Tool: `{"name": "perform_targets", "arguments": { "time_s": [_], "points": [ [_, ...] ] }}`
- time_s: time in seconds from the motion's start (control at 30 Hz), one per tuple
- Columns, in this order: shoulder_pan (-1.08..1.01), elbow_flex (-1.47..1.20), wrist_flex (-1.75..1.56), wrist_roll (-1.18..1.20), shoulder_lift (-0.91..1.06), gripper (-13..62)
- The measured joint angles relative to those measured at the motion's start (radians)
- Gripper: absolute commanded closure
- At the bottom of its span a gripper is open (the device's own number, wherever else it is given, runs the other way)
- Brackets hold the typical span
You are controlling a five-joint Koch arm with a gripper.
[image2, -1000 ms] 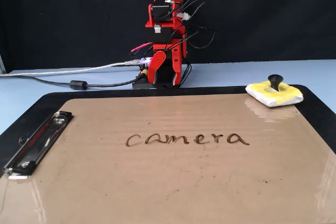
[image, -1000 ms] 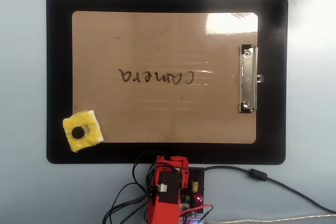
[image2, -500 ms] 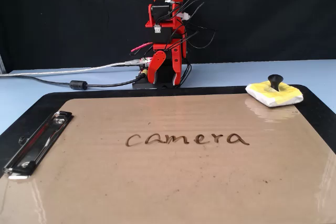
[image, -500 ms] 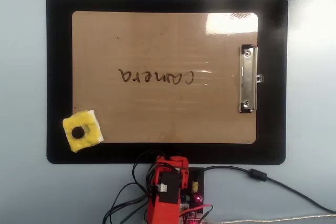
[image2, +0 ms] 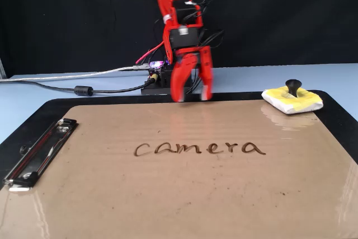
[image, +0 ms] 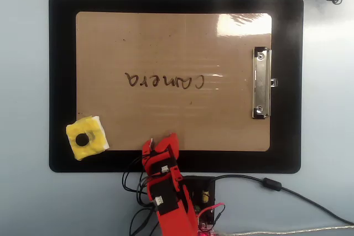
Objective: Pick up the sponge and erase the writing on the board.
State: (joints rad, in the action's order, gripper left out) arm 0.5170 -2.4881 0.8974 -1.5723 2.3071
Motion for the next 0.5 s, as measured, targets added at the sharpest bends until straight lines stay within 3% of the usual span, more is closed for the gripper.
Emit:
{"name": "perform_targets", "arguments": {
  "time_s": [0.17, 0.5],
  "points": [
    [0.298, 0.069, -0.350, -0.049, 0.002, 15.7],
    [0.399, 0.098, -0.588, -0.064, -0.008, 15.7]
  ]
}}
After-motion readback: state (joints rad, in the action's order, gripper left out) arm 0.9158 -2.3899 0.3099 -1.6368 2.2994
